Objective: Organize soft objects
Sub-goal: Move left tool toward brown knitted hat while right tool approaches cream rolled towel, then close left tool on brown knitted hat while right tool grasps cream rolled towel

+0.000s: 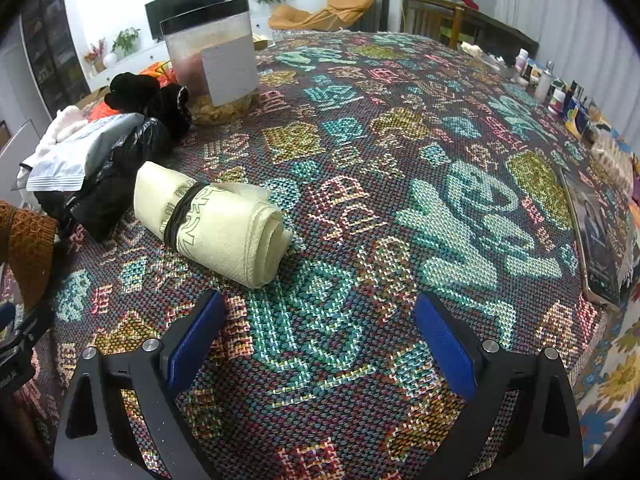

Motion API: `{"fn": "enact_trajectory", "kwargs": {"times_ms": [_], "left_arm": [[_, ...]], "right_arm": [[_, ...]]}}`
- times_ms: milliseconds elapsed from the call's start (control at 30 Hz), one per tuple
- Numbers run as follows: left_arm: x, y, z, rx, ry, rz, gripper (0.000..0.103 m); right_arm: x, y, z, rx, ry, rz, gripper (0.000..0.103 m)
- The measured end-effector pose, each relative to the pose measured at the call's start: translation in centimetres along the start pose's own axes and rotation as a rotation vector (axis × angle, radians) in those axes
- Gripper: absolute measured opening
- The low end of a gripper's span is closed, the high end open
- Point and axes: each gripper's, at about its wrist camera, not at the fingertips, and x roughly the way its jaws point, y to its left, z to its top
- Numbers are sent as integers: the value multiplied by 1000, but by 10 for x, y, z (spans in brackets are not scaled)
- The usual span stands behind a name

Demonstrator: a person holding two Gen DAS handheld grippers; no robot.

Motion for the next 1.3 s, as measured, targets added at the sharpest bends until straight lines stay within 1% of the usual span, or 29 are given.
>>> {"fn": "enact_trajectory", "kwargs": {"times_ms": [200,267,367,433,1300], "left_arm": [[-1,2,-2,0,2,8,103],[1,-4,2,8,-1,15,103],[4,-5,6,33,3,-8,103],[5,-3,7,30,2,-17,103],[4,-2,5,30,-2,-19,103]], "right_arm": [[0,0,0,-1,0,0,97],[0,0,0,-1,0,0,97],[0,0,0,-1,0,0,97],[0,0,0,-1,0,0,97],[0,0,0,-1,0,3,98]]}}
